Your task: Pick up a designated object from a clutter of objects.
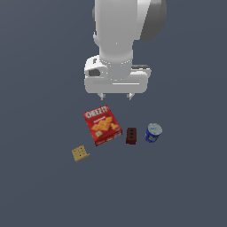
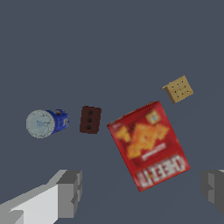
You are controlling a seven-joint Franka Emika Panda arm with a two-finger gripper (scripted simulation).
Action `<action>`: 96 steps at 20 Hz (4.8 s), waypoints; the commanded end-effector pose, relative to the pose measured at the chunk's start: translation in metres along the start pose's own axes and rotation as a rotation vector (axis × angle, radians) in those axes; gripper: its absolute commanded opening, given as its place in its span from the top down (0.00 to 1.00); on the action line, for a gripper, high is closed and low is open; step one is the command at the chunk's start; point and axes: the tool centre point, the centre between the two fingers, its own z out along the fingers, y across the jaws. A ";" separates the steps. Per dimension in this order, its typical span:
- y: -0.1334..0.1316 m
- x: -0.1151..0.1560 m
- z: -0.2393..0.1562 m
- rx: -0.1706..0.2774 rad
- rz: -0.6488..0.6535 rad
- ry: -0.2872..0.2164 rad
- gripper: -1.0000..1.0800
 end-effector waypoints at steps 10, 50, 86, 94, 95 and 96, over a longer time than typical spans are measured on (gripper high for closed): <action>0.005 0.009 -0.022 0.018 0.053 0.060 0.04; -0.198 0.015 0.184 -0.030 -0.562 0.033 0.04; -0.195 0.023 0.216 -0.030 -0.567 0.034 1.00; -0.188 0.040 0.163 -0.029 -0.568 0.034 1.00; -0.187 0.043 0.154 -0.028 -0.568 0.034 1.00; -0.186 0.046 0.145 -0.028 -0.568 0.034 1.00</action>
